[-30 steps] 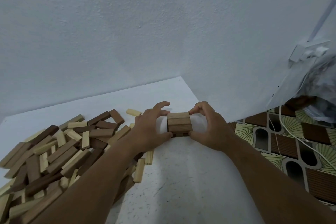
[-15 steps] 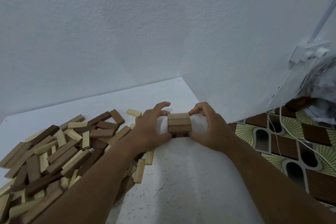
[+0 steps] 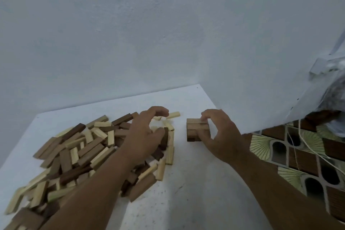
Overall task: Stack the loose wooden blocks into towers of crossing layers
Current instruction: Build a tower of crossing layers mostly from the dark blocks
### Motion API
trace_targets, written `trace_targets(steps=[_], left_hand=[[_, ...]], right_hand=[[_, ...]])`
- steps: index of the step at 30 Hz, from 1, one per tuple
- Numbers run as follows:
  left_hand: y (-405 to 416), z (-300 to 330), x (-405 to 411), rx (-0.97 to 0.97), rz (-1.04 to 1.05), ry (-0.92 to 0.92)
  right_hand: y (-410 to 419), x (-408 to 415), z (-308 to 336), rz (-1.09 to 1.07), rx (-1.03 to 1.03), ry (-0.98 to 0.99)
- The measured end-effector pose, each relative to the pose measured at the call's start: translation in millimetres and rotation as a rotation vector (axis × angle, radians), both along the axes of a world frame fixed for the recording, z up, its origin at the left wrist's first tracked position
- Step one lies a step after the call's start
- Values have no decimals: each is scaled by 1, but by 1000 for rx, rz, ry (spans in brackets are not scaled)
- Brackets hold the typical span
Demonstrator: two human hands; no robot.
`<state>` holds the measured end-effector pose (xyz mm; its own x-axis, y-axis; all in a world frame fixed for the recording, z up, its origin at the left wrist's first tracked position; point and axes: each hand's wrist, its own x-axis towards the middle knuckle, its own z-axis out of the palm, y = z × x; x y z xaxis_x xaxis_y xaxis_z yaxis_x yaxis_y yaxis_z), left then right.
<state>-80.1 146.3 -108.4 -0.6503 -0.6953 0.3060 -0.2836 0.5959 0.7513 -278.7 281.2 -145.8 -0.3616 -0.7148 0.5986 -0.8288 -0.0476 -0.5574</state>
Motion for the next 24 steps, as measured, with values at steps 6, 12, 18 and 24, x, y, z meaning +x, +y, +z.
trace_targets(steps=[6,12,18,24], left_hand=[[-8,-7,52,-308,77,-201],[14,-13,53,-364,76,-463],[0,-15,45,-250,287,-474],[-14,-17,43,-343,338,-682]], right_hand=[[-20,55,3,82,11,112],[-46,73,5,171,463,375],[-47,66,12,232,409,420],[-30,82,24,219,221,-169]])
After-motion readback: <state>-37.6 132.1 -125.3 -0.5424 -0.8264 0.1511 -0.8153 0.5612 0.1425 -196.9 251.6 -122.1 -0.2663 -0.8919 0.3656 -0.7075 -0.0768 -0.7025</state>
